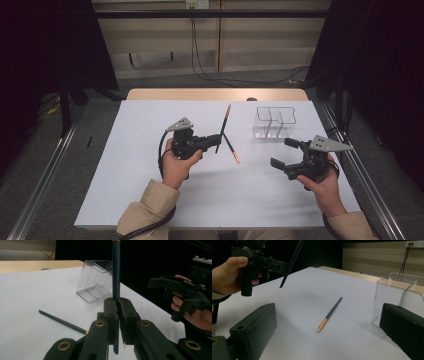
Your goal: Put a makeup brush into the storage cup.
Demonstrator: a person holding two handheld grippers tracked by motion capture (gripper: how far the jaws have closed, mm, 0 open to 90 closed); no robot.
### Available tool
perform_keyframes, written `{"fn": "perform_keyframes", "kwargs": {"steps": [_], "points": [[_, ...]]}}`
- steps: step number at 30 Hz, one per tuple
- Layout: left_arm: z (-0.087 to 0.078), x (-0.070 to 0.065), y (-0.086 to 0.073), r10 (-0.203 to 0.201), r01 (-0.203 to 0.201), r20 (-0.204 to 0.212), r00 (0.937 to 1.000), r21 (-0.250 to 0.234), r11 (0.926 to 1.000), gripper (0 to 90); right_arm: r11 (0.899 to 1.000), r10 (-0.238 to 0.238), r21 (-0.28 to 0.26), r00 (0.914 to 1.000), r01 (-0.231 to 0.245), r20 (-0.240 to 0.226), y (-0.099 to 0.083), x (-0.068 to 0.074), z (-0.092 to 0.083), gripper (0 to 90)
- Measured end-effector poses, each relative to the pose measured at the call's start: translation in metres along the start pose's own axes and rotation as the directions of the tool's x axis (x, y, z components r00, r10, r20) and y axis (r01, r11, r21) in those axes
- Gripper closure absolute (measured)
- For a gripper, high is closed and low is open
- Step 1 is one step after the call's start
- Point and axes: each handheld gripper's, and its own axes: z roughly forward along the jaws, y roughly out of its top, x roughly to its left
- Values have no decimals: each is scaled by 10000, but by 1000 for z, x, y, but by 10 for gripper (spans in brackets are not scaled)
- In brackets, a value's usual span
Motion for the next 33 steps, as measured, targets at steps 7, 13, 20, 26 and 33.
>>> {"fn": "perform_keyframes", "kwargs": {"steps": [7,13,20,26,33], "points": [[-4,-5,-7,0,4,384,9993,-99,10000,851,9999,137,-101,9999,-138,-74,5,2,8,7],[-7,-8,-8,238,-231,497,9985,-142,9996,850,9995,267,-169,9995,-269,-141,9,5,15,7],[-8,-11,-10,365,-360,691,9969,-81,9993,851,9987,469,-196,9985,-475,-281,13,7,24,7],[-8,-14,-12,486,-479,750,9960,-106,9988,851,9974,683,-217,9971,-690,-329,16,6,29,9],[-5,-17,-13,570,-570,884,9944,-30,9984,851,9951,950,-230,9939,-964,-552,22,8,36,36]]}}
